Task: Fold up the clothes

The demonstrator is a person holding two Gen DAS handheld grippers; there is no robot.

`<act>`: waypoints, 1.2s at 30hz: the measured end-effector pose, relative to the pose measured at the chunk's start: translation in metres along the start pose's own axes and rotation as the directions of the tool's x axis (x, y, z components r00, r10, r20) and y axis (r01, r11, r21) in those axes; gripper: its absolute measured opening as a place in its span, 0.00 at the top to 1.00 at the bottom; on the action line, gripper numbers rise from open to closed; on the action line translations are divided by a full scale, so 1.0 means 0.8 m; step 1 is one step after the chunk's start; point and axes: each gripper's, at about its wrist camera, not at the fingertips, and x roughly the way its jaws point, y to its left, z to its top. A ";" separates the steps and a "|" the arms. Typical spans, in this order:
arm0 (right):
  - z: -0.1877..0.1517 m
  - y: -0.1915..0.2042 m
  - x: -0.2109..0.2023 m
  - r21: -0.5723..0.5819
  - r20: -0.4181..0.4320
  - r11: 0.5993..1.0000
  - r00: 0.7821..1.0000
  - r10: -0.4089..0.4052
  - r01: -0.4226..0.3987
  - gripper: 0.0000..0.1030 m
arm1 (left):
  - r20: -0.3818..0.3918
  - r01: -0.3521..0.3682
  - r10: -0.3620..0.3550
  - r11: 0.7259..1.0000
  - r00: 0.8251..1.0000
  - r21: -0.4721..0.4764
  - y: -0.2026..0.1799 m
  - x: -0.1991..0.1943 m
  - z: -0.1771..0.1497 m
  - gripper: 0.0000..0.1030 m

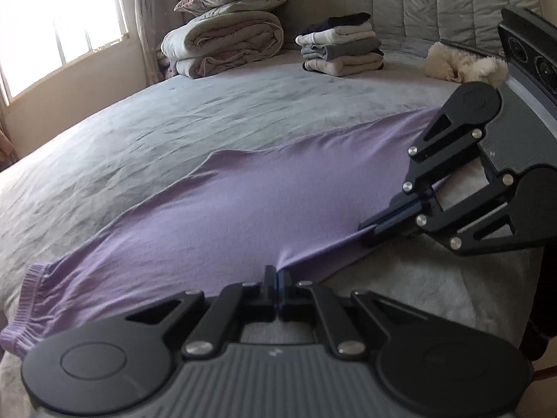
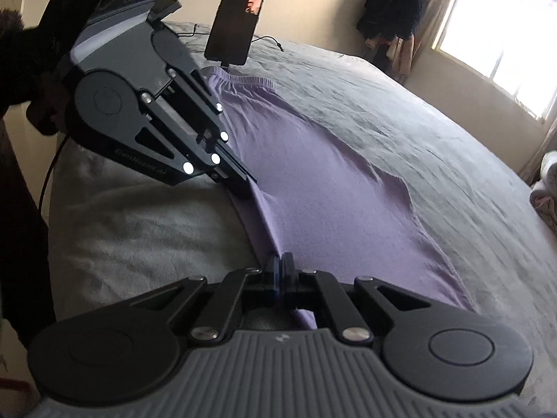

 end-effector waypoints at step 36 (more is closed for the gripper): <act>0.010 -0.039 0.012 0.391 0.036 0.913 0.993 0.112 -0.118 0.86 | -0.092 -0.380 0.388 0.778 0.917 -0.500 0.154 -0.016 -0.047 0.74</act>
